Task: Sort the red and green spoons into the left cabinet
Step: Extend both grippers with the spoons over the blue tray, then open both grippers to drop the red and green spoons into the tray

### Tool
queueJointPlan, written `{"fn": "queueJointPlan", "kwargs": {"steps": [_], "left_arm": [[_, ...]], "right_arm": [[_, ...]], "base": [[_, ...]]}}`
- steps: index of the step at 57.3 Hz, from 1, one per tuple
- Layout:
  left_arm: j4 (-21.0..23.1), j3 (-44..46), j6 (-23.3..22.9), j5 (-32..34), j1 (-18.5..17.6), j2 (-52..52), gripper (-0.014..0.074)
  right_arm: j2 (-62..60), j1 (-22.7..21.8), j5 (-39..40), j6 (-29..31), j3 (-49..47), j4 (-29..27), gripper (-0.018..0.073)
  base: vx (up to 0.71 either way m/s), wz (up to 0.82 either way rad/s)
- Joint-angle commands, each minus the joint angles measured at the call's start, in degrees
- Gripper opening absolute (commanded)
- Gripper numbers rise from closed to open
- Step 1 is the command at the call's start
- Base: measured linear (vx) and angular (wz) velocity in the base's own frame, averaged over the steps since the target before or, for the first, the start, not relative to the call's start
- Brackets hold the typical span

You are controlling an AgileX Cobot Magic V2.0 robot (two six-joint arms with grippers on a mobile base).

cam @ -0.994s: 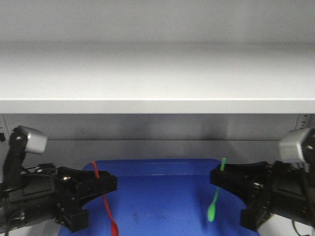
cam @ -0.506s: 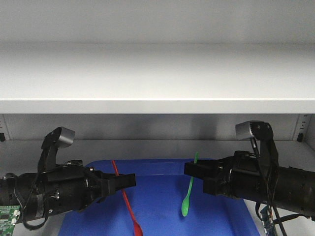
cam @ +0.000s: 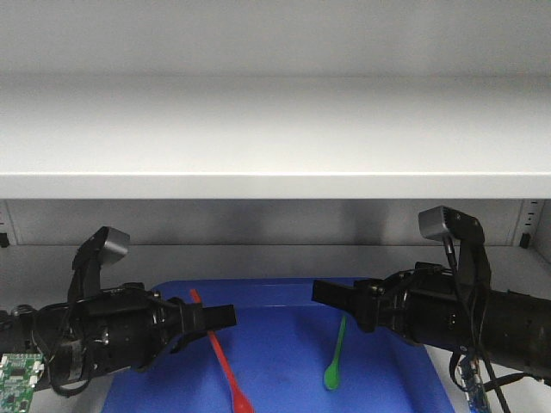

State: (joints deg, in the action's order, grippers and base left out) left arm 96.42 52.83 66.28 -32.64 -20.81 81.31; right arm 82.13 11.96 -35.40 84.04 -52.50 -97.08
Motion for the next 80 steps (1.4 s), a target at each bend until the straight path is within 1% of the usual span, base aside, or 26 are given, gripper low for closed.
{"fn": "queueJointPlan", "kwargs": {"steps": [1,4,8,14,20,24,28,33,36,40,45,49,52,55,60,63,68,69,73,80], "left_arm": [[0.25,2.02,7.76,0.59,-0.35,-1.82,0.0464],[-1.99,2.02,11.18,2.52,-0.35,-1.82,0.0513],[-4.32,2.02,15.64,5.02,-0.35,-1.82,0.0551],[-7.12,2.02,21.83,7.99,-0.35,-1.82,0.0555],[-9.41,2.02,29.39,10.14,-0.35,-1.82,0.0554],[-9.68,2.02,33.86,10.92,-0.35,-1.82,0.0554],[-9.68,2.02,37.56,11.41,-0.35,-1.92,0.0554],[-9.59,2.02,40.3,11.67,-0.35,-1.99,0.0549],[-8.88,2.02,40.1,11.6,-0.35,-1.99,0.0541],[-7.41,2.02,38.14,10.94,-0.35,-1.99,0.0525],[-7.26,2.02,33.99,9.89,-0.35,-1.99,0.0491],[-7.72,1.95,30.37,9.17,-0.35,-1.99,0.0442],[-7.95,1.95,27.68,9.04,-0.35,-1.99,0.0368],[-8.25,1.95,25.97,8.88,-0.35,-1.99,0.0288],[-9.79,1.95,24.08,7.08,-0.35,-1.99,0.0097],[-11.8,1.95,23.0,5.3,-0.35,-1.99,-0.0009],[-14.22,1.76,20.97,1.97,-0.35,-2.05,-0.0006],[-14.45,1.67,20.69,1.77,-0.35,-2.24,-0.0004],[-15.52,0.72,20.02,2.05,-0.35,-3.2,-0.0002],[-15.23,-2.55,20.02,5.26,-0.35,-6.62,-0.0002]], "right_arm": [[-1.66,-0.09,-0.74,6.93,-2.17,-4.9,0.0669],[-1.66,-0.09,-0.74,11.72,-2.17,-4.9,0.0667],[-1.66,-0.09,-0.96,15.37,-2.17,-4.9,0.0656],[-1.66,-0.09,-0.78,18.52,-2.17,-4.9,0.0631],[-1.66,-0.09,-0.61,20.22,-2.17,-4.9,0.0601],[-1.66,-0.09,0.05,21.06,-2.17,-4.9,0.0581],[-1.66,-0.09,0.49,21.11,-2.17,-4.9,0.0568],[-1.66,-0.09,0.6,21.18,-2.17,-4.9,0.0563],[-1.66,-0.09,0.66,21.25,-2.17,-4.9,0.0563],[-1.66,-0.09,1.3,21.25,-2.17,-4.9,0.0563],[-1.66,-0.09,1.63,21.25,-2.17,-4.9,0.0558],[-1.66,-0.09,1.63,21.19,-2.17,-4.63,0.0535],[-1.72,-0.09,1.63,21.06,-2.17,-4.02,0.0496],[-1.85,-0.09,1.63,20.54,-2.17,-2.43,0.0444],[-1.85,-0.09,1.63,16.66,-2.17,1.15,0.0298],[-1.85,-0.09,1.58,13.68,-2.17,4.18,0.02],[-2.1,-0.09,0.92,9.76,-2.17,10.1,0.0003],[-2.17,-0.09,0.86,9.36,-2.17,11.03,-0.0015],[-3.22,-0.09,0.79,7.47,-2.17,14.83,-0.001],[-6.1,-0.09,1.6,4.11,-2.17,18.54,-0.0003]], "base": [[0.0,0.0],[0.0,0.0],[0.0,0.0],[0.0,0.0],[0.0,0.0],[0.0,0.0],[0.0,0.0],[0.0,0.0],[0.0,0.0],[0.0,0.0],[0.0,0.0],[0.0,0.0],[0.0,0.0],[0.0,0.0],[0.0,0.0],[0.0,0.0],[0.0,0.0],[0.0,0.0],[0.0,0.0],[0.0,0.0]]}}
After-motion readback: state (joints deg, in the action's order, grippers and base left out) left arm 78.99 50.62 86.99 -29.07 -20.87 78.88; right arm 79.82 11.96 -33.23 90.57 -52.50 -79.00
